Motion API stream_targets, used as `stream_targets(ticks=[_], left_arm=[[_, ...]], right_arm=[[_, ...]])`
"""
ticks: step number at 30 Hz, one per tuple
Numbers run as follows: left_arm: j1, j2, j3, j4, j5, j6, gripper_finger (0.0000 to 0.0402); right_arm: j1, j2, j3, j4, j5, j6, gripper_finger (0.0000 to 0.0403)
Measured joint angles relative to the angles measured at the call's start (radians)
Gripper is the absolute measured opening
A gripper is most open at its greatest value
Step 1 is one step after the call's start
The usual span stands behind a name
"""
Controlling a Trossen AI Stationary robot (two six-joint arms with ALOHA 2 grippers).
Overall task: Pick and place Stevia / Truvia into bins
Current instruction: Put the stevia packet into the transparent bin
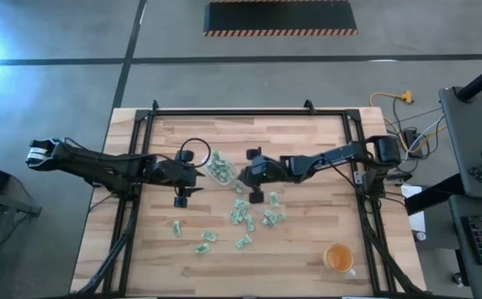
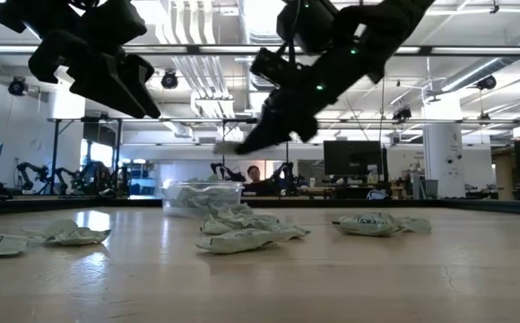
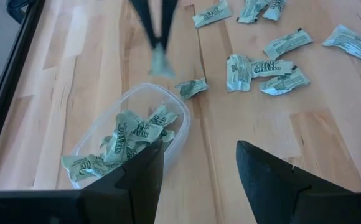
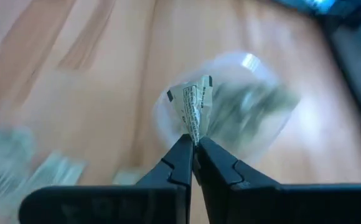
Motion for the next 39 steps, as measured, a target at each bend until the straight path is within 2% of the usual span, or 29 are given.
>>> stream_targets(ticks=[3,6,13,23,33,39], left_arm=[[0.000,0.000,0.000,0.001,0.000,0.000,0.0185],[0.000,0.000,0.000,0.001,0.000,0.000,0.0185],[0.000,-0.003,0.000,-0.001,0.000,0.000,0.0185],[0.000,-0.012,0.000,-0.023,0.000,0.000,0.0185],[0.000,-0.014,0.000,-0.025,0.000,-0.001,0.0185],[0.000,-0.014,0.000,-0.026,0.000,-0.001,0.0185]], right_arm=[[-0.017,0.030,0.024,0.106,0.000,-0.063,0.0013],[-0.044,0.064,0.075,0.114,0.000,-0.081,0.0013],[-0.098,0.199,0.219,0.106,-0.002,0.025,0.0013],[-0.102,0.368,0.466,-0.253,-0.008,0.040,0.0013],[-0.098,0.354,0.482,-0.305,-0.008,0.015,0.0015],[-0.094,0.354,0.479,-0.324,-0.008,-0.006,0.0060]])
